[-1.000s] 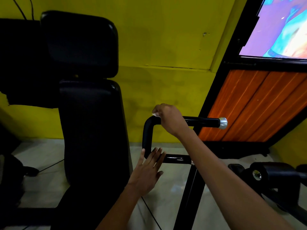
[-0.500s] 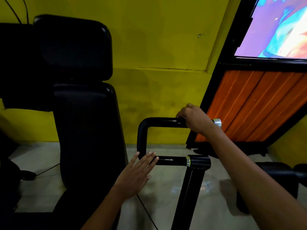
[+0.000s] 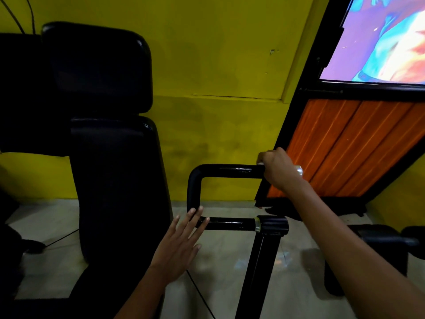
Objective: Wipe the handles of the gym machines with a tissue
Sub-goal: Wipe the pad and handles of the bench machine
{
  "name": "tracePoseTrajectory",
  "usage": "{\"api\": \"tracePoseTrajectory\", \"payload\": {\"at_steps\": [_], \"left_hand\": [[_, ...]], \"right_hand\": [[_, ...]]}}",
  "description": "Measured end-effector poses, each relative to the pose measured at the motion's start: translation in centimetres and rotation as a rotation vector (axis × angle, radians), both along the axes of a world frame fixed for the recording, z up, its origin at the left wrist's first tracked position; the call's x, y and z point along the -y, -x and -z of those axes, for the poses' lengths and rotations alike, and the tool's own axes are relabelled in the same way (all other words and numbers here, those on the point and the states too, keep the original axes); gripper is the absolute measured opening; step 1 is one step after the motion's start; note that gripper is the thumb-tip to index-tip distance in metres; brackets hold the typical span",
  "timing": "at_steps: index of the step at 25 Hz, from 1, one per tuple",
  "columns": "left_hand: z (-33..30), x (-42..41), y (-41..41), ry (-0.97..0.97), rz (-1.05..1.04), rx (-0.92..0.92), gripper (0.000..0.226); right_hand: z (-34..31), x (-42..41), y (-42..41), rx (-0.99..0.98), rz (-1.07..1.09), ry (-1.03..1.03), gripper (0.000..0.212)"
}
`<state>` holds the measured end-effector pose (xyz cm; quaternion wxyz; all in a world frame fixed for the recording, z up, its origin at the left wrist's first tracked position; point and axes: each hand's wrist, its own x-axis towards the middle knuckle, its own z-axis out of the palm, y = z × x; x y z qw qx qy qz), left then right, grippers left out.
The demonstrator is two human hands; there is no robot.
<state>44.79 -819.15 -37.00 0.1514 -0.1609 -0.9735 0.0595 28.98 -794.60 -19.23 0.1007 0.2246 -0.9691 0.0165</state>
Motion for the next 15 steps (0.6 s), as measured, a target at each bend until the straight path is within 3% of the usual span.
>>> {"api": "tracePoseTrajectory", "payload": {"at_steps": [9, 11, 15], "left_hand": [[0.1, -0.3, 0.2, -0.006, -0.009, 0.033, 0.068], [0.0, -0.2, 0.2, -0.011, -0.009, 0.04, 0.068], [0.0, 0.2, 0.0, 0.01, 0.005, 0.045, 0.067]], "right_hand": [[-1.1, 13.2, -3.0, -0.024, -0.218, -0.092, 0.015], [-0.6, 14.2, -3.2, -0.065, -0.283, -0.14, 0.016], [0.5, 12.3, -3.2, -0.125, -0.352, -0.039, 0.02]]}}
